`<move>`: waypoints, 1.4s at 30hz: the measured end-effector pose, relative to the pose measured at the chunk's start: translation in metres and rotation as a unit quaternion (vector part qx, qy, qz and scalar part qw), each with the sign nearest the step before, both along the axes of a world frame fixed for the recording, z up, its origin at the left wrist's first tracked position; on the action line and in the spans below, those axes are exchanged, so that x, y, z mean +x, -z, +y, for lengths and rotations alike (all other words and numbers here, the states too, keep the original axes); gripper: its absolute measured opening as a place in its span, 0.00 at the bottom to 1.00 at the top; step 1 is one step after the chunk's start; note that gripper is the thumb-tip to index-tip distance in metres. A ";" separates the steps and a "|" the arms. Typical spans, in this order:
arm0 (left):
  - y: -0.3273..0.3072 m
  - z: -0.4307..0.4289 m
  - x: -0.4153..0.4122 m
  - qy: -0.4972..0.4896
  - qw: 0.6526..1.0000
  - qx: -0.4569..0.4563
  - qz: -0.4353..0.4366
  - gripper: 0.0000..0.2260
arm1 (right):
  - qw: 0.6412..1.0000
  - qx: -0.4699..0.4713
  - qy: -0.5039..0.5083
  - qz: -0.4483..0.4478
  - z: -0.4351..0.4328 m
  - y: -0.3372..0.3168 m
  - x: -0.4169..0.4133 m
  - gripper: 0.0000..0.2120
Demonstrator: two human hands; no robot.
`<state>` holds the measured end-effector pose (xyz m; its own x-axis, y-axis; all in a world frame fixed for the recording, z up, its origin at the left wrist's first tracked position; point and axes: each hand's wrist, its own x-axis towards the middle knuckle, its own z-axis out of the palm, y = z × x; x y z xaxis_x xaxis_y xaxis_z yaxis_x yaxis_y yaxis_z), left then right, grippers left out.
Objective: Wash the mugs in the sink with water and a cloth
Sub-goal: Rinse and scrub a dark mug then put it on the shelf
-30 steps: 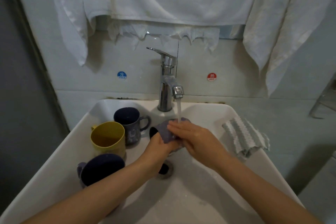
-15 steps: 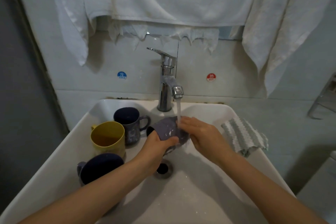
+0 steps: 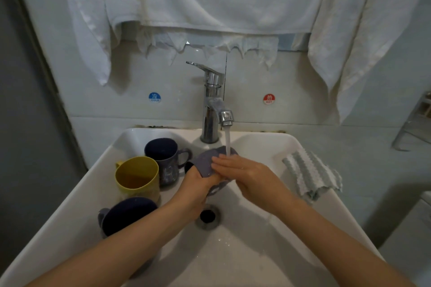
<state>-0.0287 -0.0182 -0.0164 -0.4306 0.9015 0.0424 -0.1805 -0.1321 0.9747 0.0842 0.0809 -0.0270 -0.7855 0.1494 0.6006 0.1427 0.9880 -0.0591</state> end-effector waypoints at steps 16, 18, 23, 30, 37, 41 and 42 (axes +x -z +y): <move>-0.004 -0.003 0.005 0.103 0.988 -0.056 0.102 0.18 | 0.971 -0.194 0.078 -0.118 0.014 -0.009 0.015 0.46; 0.003 -0.002 0.007 0.091 0.962 -0.067 0.249 0.23 | 0.969 -0.199 0.078 -0.125 0.017 -0.005 0.014 0.48; 0.006 -0.001 0.002 0.047 0.961 -0.021 0.270 0.20 | 0.978 -0.123 0.083 -0.147 0.021 -0.008 0.021 0.50; 0.025 0.006 -0.001 0.004 0.916 -0.050 0.398 0.14 | 0.980 -0.119 -0.031 -0.157 -0.021 -0.013 0.000 0.41; 0.031 0.005 0.002 -0.003 0.937 -0.030 0.349 0.21 | 0.982 -0.117 0.066 -0.132 0.008 -0.013 0.016 0.36; 0.033 0.006 -0.001 -0.021 0.930 -0.058 0.361 0.17 | 0.969 -0.161 0.111 -0.150 0.007 -0.017 0.016 0.38; 0.033 0.006 -0.001 -0.021 0.928 -0.068 0.365 0.17 | 0.967 -0.159 0.124 -0.154 0.009 -0.017 0.018 0.39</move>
<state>-0.0297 -0.0126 -0.0499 -0.3677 0.9027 0.2234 0.5365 0.0096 0.8439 0.1018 0.0895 -0.0101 -0.8368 0.4941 0.2360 0.4317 0.8605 -0.2706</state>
